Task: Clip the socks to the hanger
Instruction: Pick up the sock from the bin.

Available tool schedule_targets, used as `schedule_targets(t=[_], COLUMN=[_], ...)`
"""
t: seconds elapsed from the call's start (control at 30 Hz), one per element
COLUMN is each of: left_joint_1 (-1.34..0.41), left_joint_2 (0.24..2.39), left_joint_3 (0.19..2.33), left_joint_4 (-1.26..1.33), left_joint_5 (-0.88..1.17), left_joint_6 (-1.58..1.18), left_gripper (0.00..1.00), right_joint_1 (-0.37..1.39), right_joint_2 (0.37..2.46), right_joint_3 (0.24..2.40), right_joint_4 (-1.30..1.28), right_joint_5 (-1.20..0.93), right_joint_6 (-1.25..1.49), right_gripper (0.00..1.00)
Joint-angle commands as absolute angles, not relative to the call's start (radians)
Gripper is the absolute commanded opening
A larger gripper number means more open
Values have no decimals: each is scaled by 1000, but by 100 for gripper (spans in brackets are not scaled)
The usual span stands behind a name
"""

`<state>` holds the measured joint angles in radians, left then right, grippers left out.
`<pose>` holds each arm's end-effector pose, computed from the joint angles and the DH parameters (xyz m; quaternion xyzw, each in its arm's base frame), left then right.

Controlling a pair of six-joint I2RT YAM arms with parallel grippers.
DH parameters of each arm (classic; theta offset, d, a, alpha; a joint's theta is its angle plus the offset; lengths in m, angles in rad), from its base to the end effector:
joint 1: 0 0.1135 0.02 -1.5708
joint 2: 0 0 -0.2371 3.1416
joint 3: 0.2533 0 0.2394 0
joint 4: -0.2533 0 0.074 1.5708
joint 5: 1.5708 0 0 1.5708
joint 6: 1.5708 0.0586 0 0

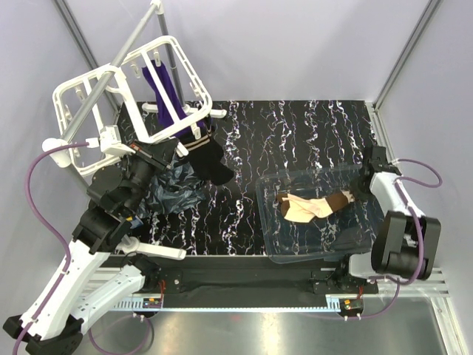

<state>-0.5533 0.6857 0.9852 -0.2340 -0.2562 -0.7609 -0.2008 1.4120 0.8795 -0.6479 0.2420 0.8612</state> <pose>0.1530 -0.0770 0.3979 -0.1630 0.6647 -0.3730 0.6265 0.2544 -0.0661 0.1606 0.5133 0.8279 -0.0496 0.2205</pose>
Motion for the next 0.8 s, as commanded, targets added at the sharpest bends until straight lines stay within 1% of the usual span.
schedule_targets(t=[0.0,0.03,0.1,0.13,0.2,0.23,0.33,0.37,0.43,0.47,0.57,0.63,0.7,0.77], left_joint_1=[-560,-560,-561,-560,-560,-561,-560,-561,-561,-561,-561,-561,-561,-561], left_joint_2=[681,680,681,681,678,677,675,676,678,677,683,686,687,689], left_joint_3=[971,971,971,971,968,966,968,969,968,968,965,968,966,966], left_joint_4=[-203,-202,-201,-201,-204,-204,-207,-210,-210,-210,-207,-206,-203,-199], left_joint_5=[-158,-158,-161,-161,-163,-163,-166,-166,-160,-156,-150,-147,-141,-140], left_joint_6=[-790,-790,-790,-792,-793,-793,-793,-793,-795,-795,-798,-798,-799,-801], left_gripper=[0,0,0,0,0,0,0,0,0,0,0,0,0,0], right_joint_1=[-195,-189,-164,-120,-63,-7,66,67,67,66,66,64,66,66], right_joint_2=[1338,1338,1350,1380,1440,1459,1496,1496,1482,1473,1433,1420,1417,1417], right_joint_3=[888,885,887,891,902,907,875,858,830,828,839,860,870,873], right_joint_4=[-629,-623,-624,-632,-652,-660,-626,-612,-597,-600,-624,-658,-667,-673], right_joint_5=[103,36,3,-46,-49,-52,-87,-100,-80,-60,-6,60,64,75], right_joint_6=[697,680,638,621,597,591,604,609,607,600,581,589,600,610], right_gripper=[17,17,17,17,19,24,34,46,55,63,70,69,65,63])
